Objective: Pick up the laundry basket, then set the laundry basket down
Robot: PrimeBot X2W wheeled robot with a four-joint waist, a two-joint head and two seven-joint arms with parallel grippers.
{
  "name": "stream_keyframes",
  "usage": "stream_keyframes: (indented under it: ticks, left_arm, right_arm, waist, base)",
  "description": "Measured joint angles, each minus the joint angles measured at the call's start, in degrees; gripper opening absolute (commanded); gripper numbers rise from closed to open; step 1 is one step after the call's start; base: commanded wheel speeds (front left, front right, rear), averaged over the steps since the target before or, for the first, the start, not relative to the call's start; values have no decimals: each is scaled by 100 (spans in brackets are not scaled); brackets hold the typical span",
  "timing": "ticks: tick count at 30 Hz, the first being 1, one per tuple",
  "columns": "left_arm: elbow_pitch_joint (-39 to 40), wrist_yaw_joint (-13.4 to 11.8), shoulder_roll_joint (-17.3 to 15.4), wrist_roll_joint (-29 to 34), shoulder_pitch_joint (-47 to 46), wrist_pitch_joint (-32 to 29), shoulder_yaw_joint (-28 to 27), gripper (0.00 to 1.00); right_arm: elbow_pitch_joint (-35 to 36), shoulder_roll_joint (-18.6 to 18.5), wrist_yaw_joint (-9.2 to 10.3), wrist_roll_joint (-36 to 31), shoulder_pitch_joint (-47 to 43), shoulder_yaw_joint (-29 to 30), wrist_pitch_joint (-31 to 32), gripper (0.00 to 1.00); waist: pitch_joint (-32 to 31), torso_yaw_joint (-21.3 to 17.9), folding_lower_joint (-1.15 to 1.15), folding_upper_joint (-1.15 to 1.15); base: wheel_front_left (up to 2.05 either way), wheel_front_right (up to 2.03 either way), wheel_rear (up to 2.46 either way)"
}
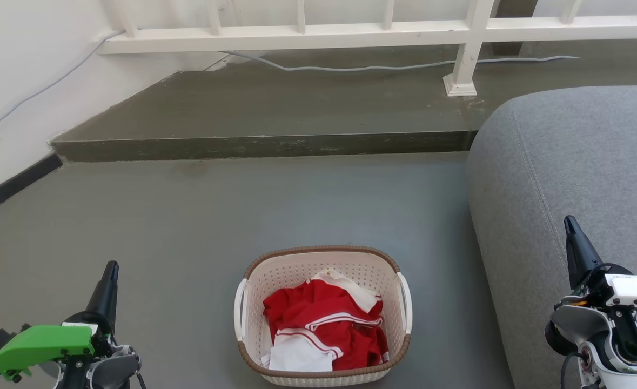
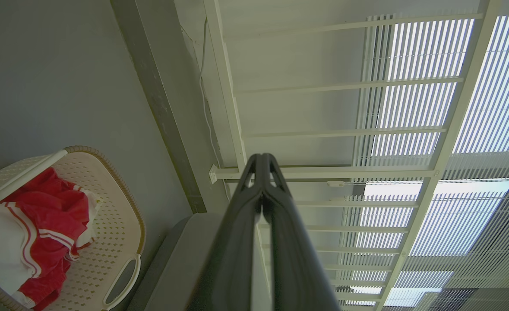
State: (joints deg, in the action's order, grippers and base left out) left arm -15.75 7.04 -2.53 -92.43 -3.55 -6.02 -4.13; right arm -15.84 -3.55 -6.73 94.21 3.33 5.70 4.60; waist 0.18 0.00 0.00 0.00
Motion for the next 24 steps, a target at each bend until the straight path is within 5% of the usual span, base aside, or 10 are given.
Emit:
stream_keyframes:
  ticks: [7, 8, 24]
  left_arm:
    - [0, 0, 1, 0, 0, 0, 0, 0]
    - [-19, -2, 2, 0, 7, 1, 4, 100]
    - [-110, -8, 112, 37, 208, 53, 82, 100]
  right_arm:
    - [0, 0, 0, 0, 0, 2, 1, 0]
    - [-18, 4, 7, 2, -8, 1, 0, 100]
    - [-105, 131, 26, -2, -253, -274, -159, 100]
  waist:
    - [0, 0, 0, 0]
    - [0, 0, 0, 0]
    - [9, 0, 0, 0]
  base:
    - [0, 0, 0]
    - [0, 0, 0]
    - [0, 0, 0]
